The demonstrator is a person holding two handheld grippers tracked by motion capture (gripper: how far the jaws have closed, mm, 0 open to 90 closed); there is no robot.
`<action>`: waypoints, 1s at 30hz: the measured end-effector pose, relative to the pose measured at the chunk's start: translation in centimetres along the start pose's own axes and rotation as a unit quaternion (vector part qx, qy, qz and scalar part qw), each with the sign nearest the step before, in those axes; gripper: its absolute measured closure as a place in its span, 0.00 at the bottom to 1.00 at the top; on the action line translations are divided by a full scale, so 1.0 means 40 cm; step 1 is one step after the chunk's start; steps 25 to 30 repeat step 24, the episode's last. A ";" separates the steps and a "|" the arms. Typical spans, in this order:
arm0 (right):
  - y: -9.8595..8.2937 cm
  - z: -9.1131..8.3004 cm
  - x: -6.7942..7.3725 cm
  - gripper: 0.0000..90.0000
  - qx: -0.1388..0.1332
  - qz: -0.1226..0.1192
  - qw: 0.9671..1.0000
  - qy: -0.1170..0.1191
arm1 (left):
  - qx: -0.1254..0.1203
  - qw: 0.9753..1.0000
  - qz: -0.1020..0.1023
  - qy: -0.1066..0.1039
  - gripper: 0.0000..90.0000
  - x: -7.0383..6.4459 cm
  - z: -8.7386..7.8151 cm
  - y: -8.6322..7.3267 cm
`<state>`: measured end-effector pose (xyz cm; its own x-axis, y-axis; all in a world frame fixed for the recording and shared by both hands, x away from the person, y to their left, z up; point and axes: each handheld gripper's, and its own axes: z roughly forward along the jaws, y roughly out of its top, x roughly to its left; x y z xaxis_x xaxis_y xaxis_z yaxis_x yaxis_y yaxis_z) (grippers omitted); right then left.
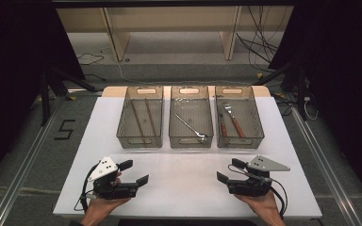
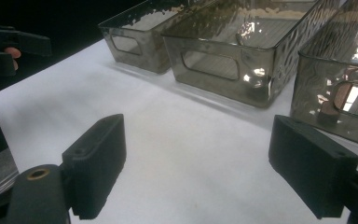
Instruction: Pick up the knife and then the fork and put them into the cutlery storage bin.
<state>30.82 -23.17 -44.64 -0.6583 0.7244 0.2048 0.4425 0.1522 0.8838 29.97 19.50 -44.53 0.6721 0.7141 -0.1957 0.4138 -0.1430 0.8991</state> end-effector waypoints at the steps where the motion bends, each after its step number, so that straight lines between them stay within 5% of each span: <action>1: -0.002 -0.001 0.000 0.22 0.000 0.000 1.000 -0.002 | 0.000 1.000 0.000 0.000 0.17 0.000 0.000 0.000; 30: -0.007 -0.012 -0.005 0.22 -0.006 0.001 1.000 -0.009 | 0.002 1.000 0.003 -0.002 0.17 -0.001 0.001 0.000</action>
